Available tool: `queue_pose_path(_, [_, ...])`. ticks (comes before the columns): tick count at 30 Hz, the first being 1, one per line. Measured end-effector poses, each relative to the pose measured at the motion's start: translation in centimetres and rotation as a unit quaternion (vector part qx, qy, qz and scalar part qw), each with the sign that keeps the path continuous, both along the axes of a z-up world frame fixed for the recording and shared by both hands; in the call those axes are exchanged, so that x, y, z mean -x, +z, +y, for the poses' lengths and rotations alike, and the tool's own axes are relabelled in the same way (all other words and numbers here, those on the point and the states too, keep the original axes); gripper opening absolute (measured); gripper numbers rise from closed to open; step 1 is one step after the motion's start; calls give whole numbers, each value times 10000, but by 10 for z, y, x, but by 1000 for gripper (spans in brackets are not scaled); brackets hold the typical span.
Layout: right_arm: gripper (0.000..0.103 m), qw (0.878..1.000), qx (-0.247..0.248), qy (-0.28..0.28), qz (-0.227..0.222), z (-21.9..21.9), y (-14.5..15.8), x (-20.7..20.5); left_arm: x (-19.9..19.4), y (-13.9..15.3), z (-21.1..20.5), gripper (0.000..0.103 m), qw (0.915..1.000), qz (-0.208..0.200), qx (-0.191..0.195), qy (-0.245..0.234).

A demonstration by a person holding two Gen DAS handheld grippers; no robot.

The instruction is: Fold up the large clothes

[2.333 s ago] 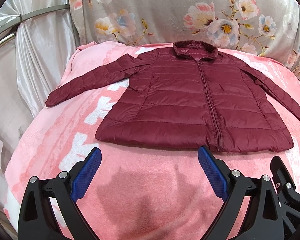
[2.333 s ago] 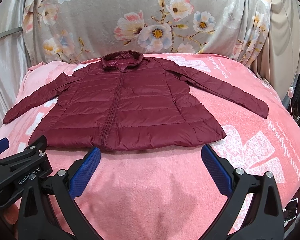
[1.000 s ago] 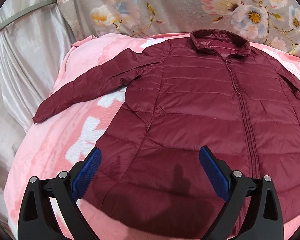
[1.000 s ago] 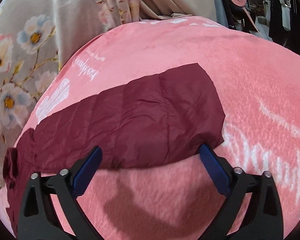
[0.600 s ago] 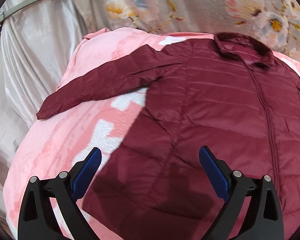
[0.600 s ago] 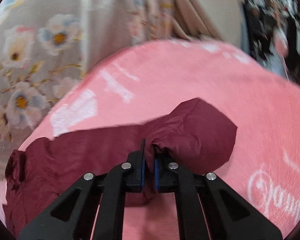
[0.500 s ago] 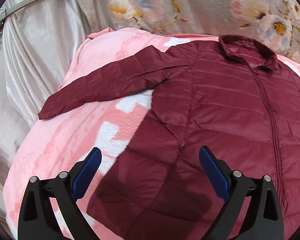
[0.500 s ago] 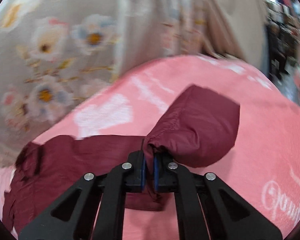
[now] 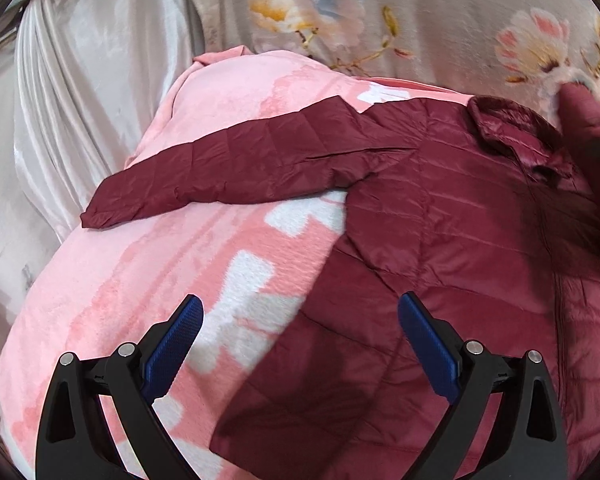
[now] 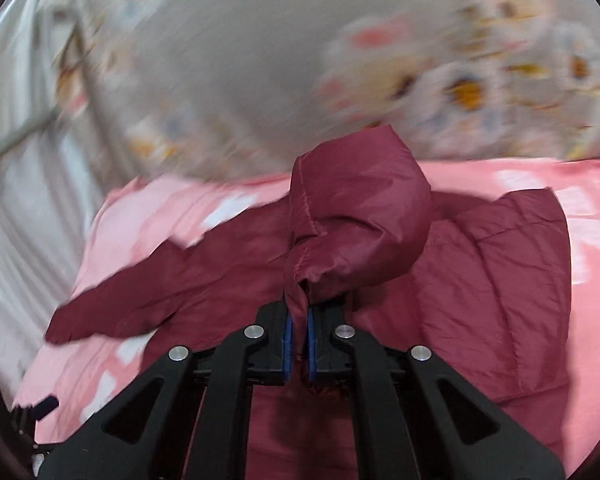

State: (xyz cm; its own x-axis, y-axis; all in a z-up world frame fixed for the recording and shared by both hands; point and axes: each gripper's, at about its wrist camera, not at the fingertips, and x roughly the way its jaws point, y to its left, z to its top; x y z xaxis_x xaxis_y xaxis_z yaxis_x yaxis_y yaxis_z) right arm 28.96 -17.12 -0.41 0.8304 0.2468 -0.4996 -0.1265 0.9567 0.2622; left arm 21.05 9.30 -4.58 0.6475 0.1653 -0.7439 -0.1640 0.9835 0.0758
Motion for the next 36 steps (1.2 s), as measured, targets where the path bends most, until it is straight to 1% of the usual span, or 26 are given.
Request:
queue_pose_path(2, [8,9997,67,156,186,27,-20,-11,-6,-3,7,96,9999,66,117,-22])
queue_pose_path(4, [21,9988,180,272,356,48,-38,-17,-11,-4,12,95,9996,129,260,-60])
queue_pose_path(6, [45,9979,40,498,411,57,-47,-16,-17,-5,15,95,9986,167,483,-165])
queue_pose_path(8, [51,9979,69,591,256,61,-43,-7,-23,-4,13,95,9972,198,657,-281])
queue_pose_path(10, [52,9990,192,414,0,52,-32,8,-31,-1,8,95,9954,206,837,-416])
queue_pose_path(13, [53,10000,18,-63,-57,13,-18,23,-44,4,-5,95,9918,207,1090,-628])
queue_pose_path(15, [53,9987,-102,-500,-1,-23,-18,30,-58,3,-17,95,9880,308,1316,-750])
queue_pose_path(16, [54,9965,-152,-815,60,-48,-22,35,-64,1,-22,95,9860,359,1429,-785])
queue_pose_path(18, [54,9904,-314,-1329,203,-88,-31,42,-78,-5,-34,95,9819,484,1639,-812])
queue_pose_path(21, [54,9752,-616,-2066,492,-151,-53,51,-97,-15,-55,95,9814,656,1602,-832])
queue_pose_path(23, [55,9652,-843,-2377,687,-182,-67,52,-108,-21,-64,94,9813,790,1555,-810])
queue_pose_path(25, [56,9575,-1163,-2514,809,-201,-80,51,-119,-28,-73,93,9795,937,1588,-806])
queue_pose_path(26, [56,9519,-1433,-2564,866,-215,-88,48,-121,-31,-73,85,9780,993,1641,-819])
queue_pose_path(27, [56,9487,-1577,-2588,899,-223,-93,45,-127,-34,-75,75,9757,1086,1708,-841])
queue_pose_path(28, [55,9448,-1737,-2619,925,-232,-98,41,-130,-37,-78,69,9746,1157,1726,-838])
queue_pose_path(29, [55,9421,-1859,-2630,930,-237,-101,37,-134,-39,-80,51,9740,1199,1732,-835])
queue_pose_path(30, [55,9408,-1923,-2632,926,-238,-102,32,-137,-40,-81,31,9746,1233,1681,-813])
queue_pose_path(31, [55,9396,-1986,-2631,918,-241,-103,26,-140,-40,-83,24,9761,1250,1589,-801])
queue_pose_path(32, [48,9391,-2024,-2624,902,-243,-104,23,-141,-39,-85,7,9773,1217,1534,-809])
queue_pose_path(33, [33,9396,-2055,-2585,899,-244,-104,16,-144,-37,-88,1,9795,1164,1427,-818])
queue_pose_path(34, [21,9404,-2047,-2565,890,-244,-102,13,-145,-32,-89,1,9814,1066,1347,-856])
queue_pose_path(35, [2,9411,-2005,-2597,821,-243,-98,11,-146,-26,-91,0,9838,927,1257,-883])
queue_pose_path(36, [1,9424,-1999,-2591,684,-243,-92,15,-145,-19,-91,0,9855,799,1181,-917])
